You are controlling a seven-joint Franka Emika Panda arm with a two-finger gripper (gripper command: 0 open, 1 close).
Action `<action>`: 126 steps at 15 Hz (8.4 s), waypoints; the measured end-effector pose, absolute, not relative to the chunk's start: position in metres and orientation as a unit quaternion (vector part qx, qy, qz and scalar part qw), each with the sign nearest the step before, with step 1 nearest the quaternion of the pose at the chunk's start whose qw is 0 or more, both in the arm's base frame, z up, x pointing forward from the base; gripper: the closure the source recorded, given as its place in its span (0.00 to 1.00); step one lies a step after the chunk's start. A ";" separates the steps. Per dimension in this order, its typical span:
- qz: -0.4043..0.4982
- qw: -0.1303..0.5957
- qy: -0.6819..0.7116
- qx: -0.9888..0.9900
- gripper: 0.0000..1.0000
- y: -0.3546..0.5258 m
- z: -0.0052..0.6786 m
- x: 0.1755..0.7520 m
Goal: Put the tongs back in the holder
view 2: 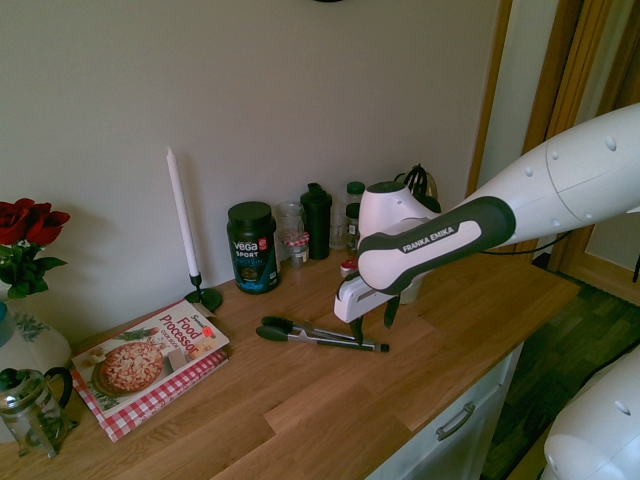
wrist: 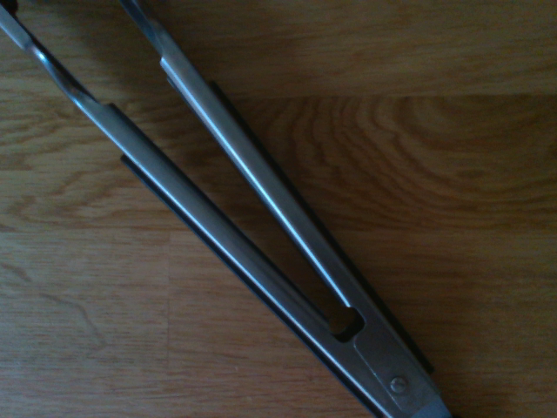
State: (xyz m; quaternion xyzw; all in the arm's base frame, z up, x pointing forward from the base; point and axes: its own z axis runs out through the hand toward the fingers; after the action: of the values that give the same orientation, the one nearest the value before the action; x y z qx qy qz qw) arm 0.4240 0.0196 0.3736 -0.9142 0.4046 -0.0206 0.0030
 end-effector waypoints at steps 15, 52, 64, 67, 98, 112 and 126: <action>-0.040 0.006 0.056 -0.998 0.00 0.109 0.377 0.536; -0.019 -0.011 0.058 -0.998 1.00 0.143 0.339 0.531; -0.006 -0.016 0.060 -0.998 1.00 0.140 0.335 0.528; -0.004 -0.020 0.091 -0.996 1.00 0.139 0.339 0.529; -0.445 -0.002 0.561 -0.698 1.00 -0.123 0.602 0.496; -0.433 0.002 0.555 -0.710 1.00 -0.116 0.494 0.498; -0.420 0.018 0.557 -0.717 0.00 -0.113 0.523 0.494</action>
State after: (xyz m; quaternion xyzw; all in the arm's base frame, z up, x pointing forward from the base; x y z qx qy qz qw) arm 0.4938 -0.1133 0.5226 -0.7166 0.5567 -0.4199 0.0177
